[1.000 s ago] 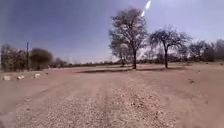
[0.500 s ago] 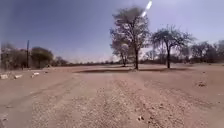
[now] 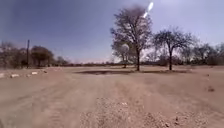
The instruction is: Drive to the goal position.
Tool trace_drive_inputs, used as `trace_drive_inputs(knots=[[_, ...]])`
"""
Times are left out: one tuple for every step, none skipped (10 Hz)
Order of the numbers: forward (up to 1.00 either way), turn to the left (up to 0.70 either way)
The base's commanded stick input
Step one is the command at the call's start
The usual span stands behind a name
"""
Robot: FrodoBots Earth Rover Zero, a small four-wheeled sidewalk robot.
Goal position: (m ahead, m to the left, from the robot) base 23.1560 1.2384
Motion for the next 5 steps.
trace_drive_inputs(knots=[[0.85,0.0],[0.85,0.0],[0.85,0.0],[0.85,0.0],[0.85,0.0]])
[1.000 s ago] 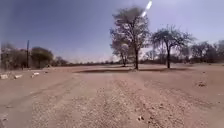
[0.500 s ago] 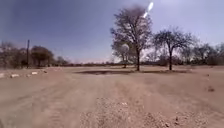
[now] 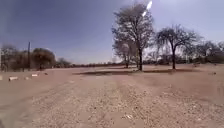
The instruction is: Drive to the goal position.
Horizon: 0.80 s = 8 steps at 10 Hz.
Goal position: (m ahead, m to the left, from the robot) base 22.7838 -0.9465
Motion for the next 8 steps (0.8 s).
trace_drive_inputs(knots=[[0.85,0.0],[0.85,0.0],[0.85,0.0],[0.85,0.0],[0.85,0.0],[0.85,0.0],[0.85,0.0],[0.85,0.0]])
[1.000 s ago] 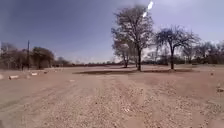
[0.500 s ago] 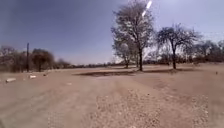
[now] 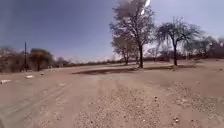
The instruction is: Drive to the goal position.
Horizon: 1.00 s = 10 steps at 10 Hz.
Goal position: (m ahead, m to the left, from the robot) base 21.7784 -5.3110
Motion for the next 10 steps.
trace_drive_inputs(knots=[[0.85,0.0],[0.85,0.0],[0.85,0.0],[0.85,0.0],[0.85,0.0],[0.85,0.0],[0.85,0.0],[0.85,0.0],[0.85,0.0],[0.85,0.0]])
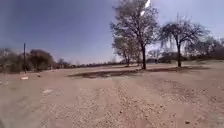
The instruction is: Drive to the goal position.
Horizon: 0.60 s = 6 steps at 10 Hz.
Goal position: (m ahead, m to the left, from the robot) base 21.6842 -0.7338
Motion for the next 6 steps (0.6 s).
trace_drive_inputs(knots=[[0.85,0.0],[0.85,0.0],[0.85,0.0],[0.85,0.0],[0.85,0.0],[0.85,0.0]])
